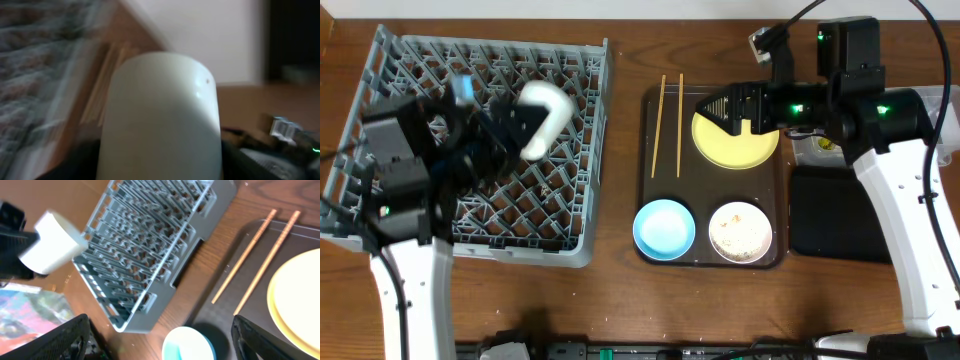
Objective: Sort waste into correct bins and load items into the dishwasher
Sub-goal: 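Lower the white cup into the dish rack with the left gripper, then grasp the pink bowl of rice with the right gripper, then tip the pink bowl over the black tray to empty the rice, then set the empty pink bowl back on the brown tray, then reach the left gripper to the tray and grasp one chopstick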
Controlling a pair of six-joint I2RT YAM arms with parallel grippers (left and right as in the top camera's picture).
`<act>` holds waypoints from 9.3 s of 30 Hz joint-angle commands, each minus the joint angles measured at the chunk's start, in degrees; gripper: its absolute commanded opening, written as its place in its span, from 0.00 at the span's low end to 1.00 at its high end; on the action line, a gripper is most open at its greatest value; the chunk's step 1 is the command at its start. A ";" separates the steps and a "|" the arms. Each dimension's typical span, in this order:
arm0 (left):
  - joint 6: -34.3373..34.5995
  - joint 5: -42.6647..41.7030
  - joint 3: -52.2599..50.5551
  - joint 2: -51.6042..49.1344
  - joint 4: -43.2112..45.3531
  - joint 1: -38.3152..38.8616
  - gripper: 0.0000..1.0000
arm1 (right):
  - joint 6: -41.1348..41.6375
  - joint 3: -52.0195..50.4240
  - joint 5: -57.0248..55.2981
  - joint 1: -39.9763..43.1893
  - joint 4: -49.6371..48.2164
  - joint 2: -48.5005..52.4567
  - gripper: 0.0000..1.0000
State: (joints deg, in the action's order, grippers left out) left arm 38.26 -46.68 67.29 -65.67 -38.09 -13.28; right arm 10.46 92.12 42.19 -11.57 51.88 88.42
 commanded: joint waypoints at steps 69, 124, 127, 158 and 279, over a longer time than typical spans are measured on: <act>-34.18 25.29 10.62 -6.19 -26.08 1.36 0.86 | 23.69 -33.35 -35.76 -17.53 -0.55 0.61 0.51; -34.18 25.31 10.58 -6.67 -27.21 2.27 0.86 | -22.97 -39.67 29.57 44.78 -1.44 -5.07 0.01; -34.18 25.31 10.58 -6.67 -27.19 2.27 0.86 | -23.06 -44.30 35.23 47.41 -6.16 -5.05 0.01; -34.18 25.29 10.58 -6.67 -27.06 2.27 0.85 | -23.91 -47.56 43.95 53.13 -8.87 -5.20 0.01; -27.26 37.33 13.75 -35.21 12.90 42.23 0.65 | 10.47 -7.54 -25.92 9.25 10.67 0.61 0.68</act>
State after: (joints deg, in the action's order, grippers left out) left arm 10.57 -11.42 80.60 -98.89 -26.30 27.99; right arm 21.87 84.18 15.92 -1.93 62.22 89.43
